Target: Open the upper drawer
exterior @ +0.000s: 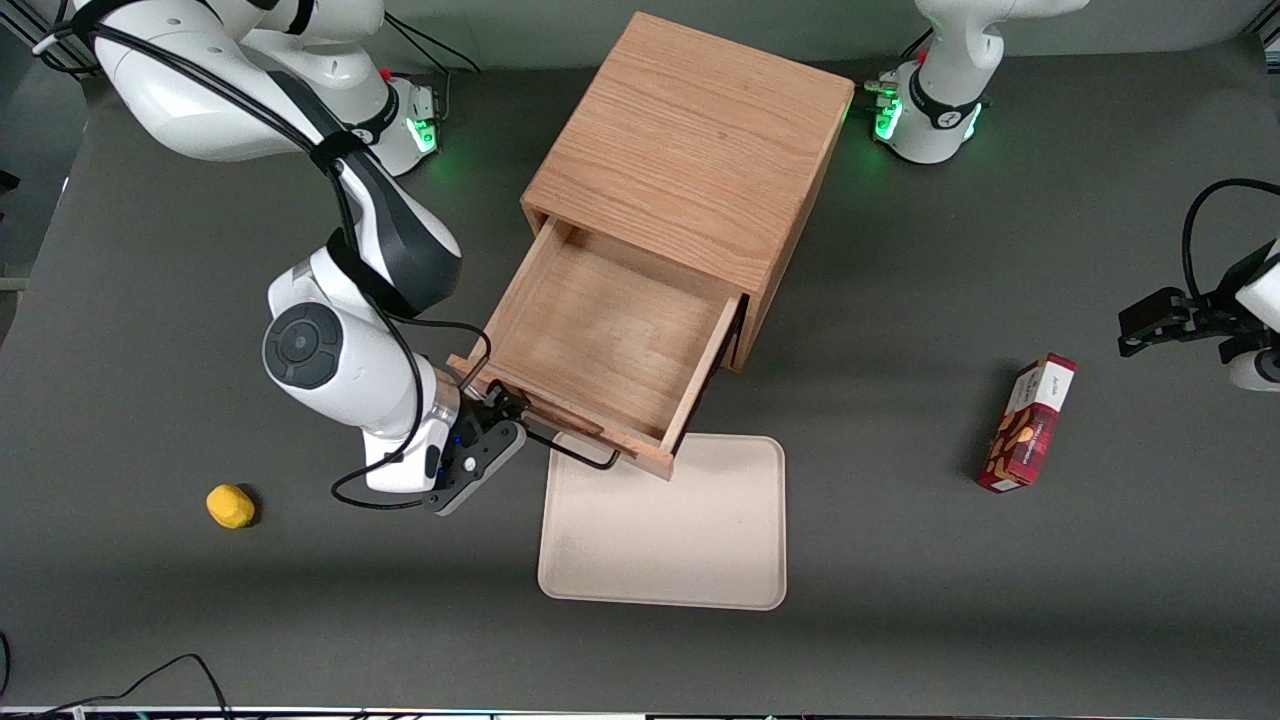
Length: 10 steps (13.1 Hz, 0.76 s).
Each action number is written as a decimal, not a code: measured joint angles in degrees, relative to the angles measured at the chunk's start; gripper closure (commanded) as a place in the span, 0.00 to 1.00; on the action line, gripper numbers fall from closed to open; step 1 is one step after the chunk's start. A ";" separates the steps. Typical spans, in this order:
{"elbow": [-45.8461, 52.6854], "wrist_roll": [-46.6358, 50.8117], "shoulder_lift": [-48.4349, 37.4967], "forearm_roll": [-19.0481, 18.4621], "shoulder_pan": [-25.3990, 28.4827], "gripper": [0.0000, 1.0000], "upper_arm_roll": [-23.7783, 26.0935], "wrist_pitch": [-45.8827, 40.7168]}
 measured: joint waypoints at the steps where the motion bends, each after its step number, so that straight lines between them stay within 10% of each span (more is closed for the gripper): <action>1: 0.21 0.02 0.05 0.19 0.01 0.00 -0.01 -0.21; 10: 10.84 17.75 -5.32 11.33 -0.49 0.00 -0.53 -19.33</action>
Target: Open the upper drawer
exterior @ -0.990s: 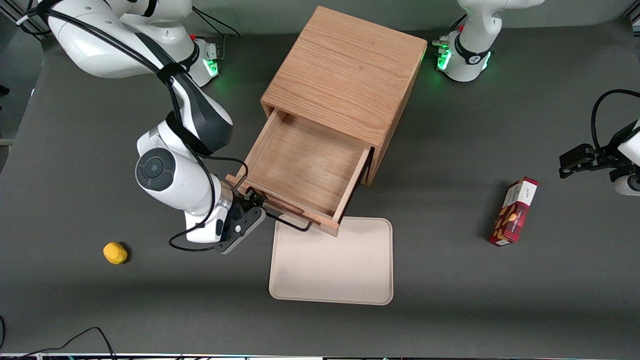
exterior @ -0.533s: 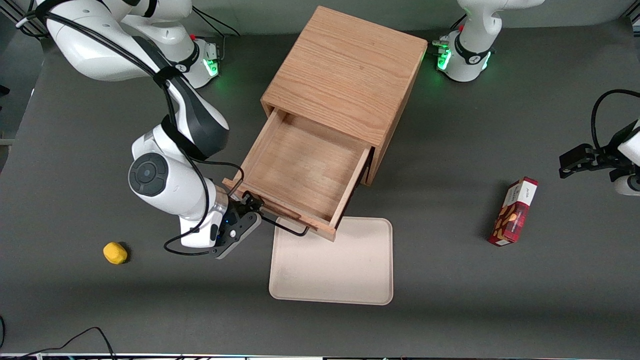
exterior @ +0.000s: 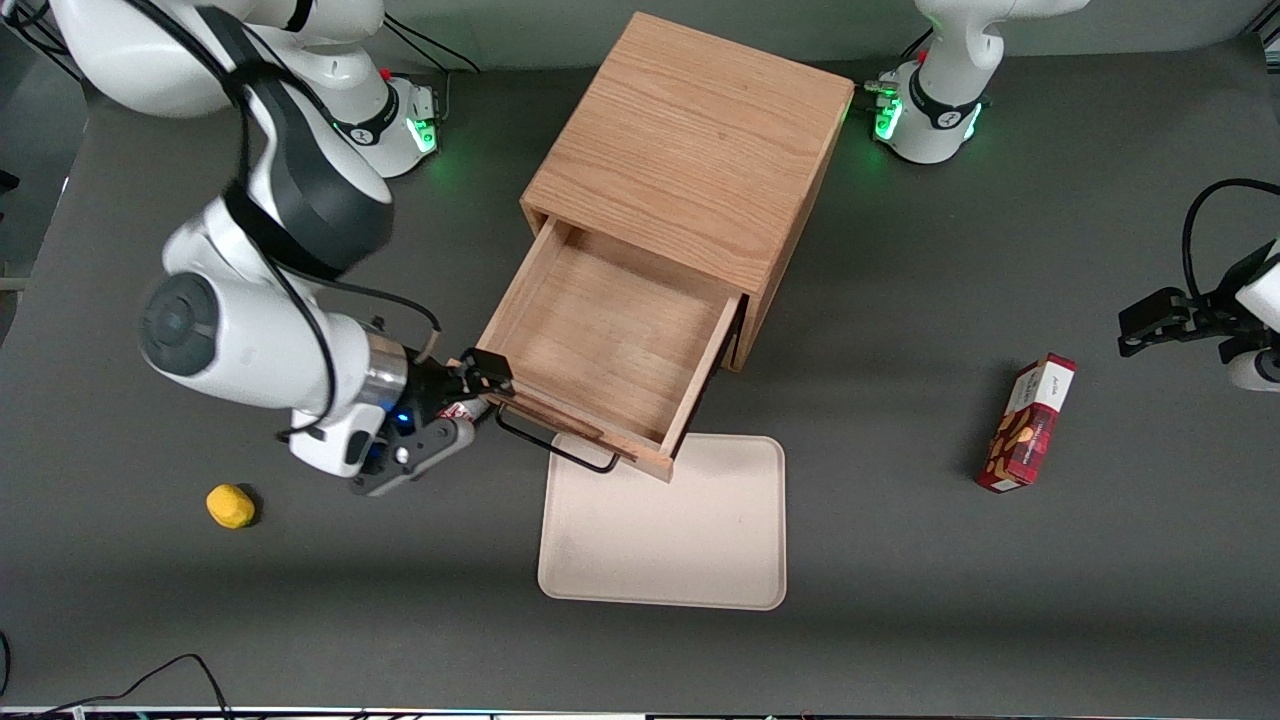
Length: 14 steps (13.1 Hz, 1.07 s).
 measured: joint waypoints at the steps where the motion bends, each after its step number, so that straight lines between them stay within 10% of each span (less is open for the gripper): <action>1: 0.41 1.14 -3.07 0.00 0.05 0.00 -1.74 -2.90; 6: -0.67 1.49 -19.04 0.02 -0.18 0.00 -17.82 -15.60; 14: -13.69 -3.77 -31.65 0.59 -0.44 0.00 -33.62 -9.14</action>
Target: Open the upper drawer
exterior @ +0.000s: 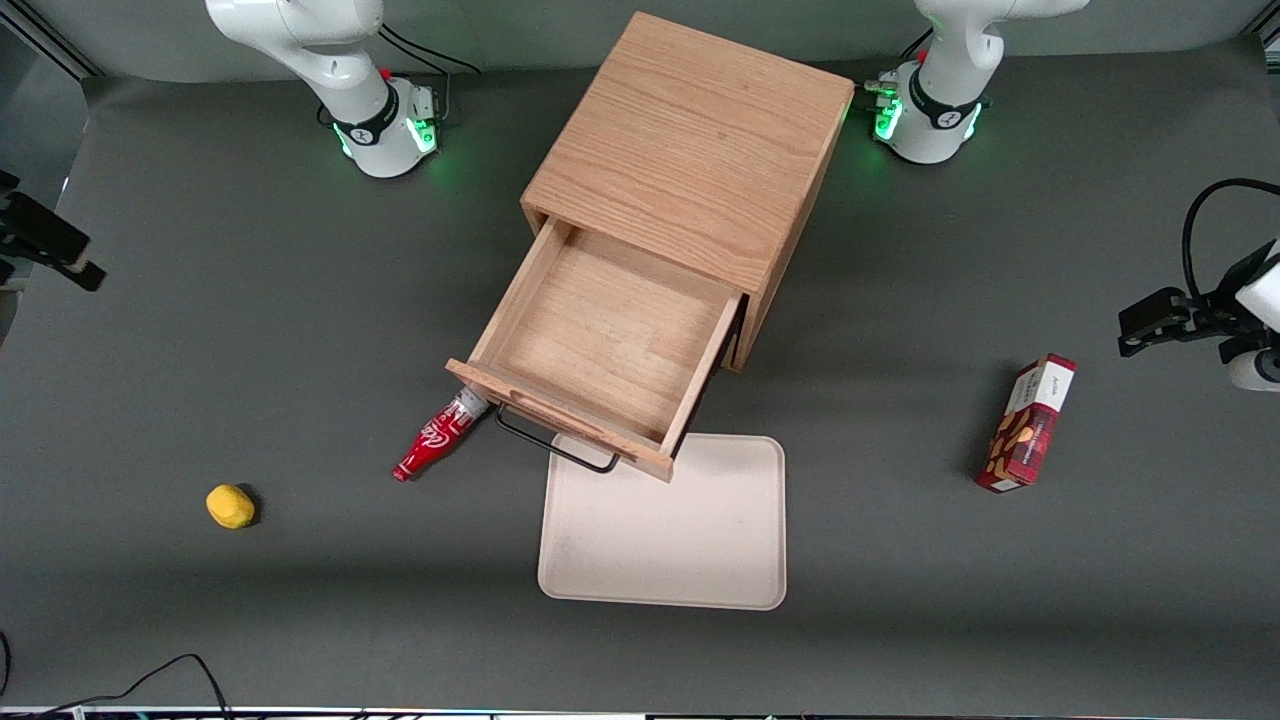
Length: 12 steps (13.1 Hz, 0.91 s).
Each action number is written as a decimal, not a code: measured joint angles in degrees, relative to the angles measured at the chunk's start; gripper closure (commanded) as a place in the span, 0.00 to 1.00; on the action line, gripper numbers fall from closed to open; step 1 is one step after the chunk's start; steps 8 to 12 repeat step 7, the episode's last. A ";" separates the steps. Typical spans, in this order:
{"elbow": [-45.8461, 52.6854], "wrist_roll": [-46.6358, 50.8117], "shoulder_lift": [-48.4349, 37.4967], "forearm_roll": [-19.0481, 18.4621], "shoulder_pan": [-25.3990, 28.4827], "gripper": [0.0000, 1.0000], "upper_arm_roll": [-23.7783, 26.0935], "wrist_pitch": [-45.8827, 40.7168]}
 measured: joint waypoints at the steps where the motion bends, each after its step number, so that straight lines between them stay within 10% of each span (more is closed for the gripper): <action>1: -0.30 -2.27 0.01 0.73 -0.03 0.00 -1.86 0.31; 12: -0.94 -3.51 0.01 1.16 0.64 0.00 -2.90 0.83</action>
